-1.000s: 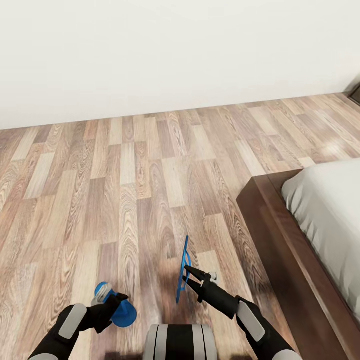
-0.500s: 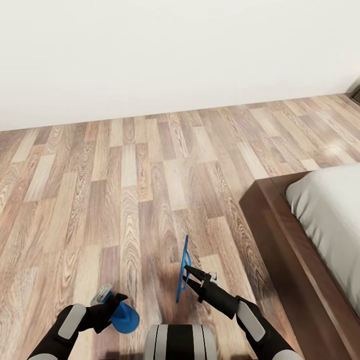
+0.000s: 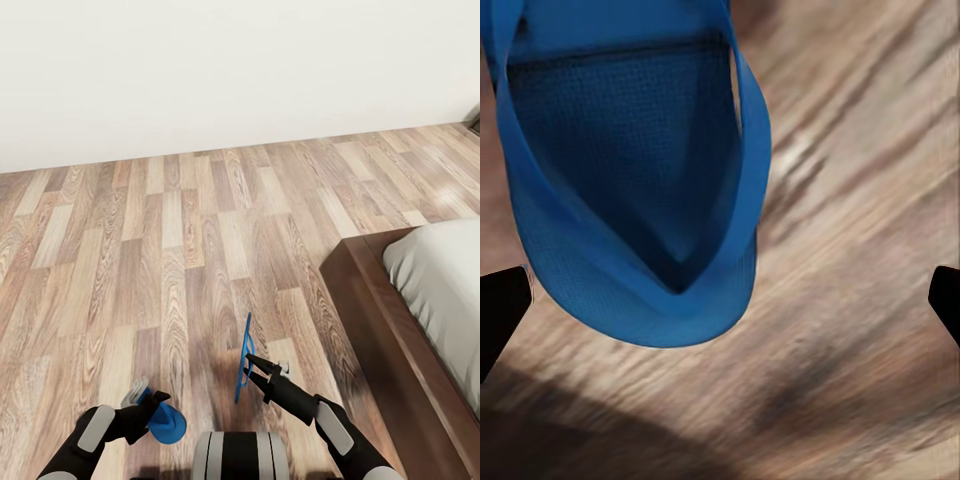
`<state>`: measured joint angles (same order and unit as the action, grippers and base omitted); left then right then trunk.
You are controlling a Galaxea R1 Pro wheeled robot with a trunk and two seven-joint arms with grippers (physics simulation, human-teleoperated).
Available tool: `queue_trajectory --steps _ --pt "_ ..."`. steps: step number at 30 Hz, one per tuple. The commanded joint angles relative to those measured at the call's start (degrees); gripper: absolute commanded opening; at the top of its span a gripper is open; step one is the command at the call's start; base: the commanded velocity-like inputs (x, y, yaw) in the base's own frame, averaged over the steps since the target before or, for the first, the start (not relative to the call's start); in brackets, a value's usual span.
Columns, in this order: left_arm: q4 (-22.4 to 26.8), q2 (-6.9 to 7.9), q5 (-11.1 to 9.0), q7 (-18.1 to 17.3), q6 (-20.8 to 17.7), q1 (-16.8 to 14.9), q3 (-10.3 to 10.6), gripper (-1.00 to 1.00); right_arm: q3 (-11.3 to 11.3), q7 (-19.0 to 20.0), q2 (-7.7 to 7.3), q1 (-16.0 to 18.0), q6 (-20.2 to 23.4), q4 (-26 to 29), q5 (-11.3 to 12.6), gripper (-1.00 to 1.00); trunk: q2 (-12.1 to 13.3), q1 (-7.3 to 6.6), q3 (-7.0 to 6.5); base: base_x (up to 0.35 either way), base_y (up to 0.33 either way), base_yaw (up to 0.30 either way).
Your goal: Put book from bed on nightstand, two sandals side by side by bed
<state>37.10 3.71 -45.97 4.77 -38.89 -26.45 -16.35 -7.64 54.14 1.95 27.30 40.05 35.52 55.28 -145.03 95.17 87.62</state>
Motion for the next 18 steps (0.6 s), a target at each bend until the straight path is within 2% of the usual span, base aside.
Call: queue_trajectory --steps 1,11,18 --pt "0.1 -0.04 -0.61 0.5 -0.3 -0.01 -0.11 1.0 -0.1 -0.09 -0.02 0.03 0.47 -0.02 0.53 -1.0 -0.03 0.01 0.26 0.0 0.0 0.0" --pt "0.11 -0.11 -0.61 0.5 -0.3 -0.01 -0.09 1.0 -0.1 -0.09 -0.02 0.03 0.47 -0.02 0.52 -1.0 -0.16 0.27 2.48 0.0 0.0 0.0" --pt "0.15 -0.17 -0.61 0.5 -0.3 -0.01 -0.04 1.0 -0.1 -0.09 -0.02 0.03 0.47 -0.02 0.51 -1.0 -0.16 0.27 2.48 0.0 0.0 0.0"
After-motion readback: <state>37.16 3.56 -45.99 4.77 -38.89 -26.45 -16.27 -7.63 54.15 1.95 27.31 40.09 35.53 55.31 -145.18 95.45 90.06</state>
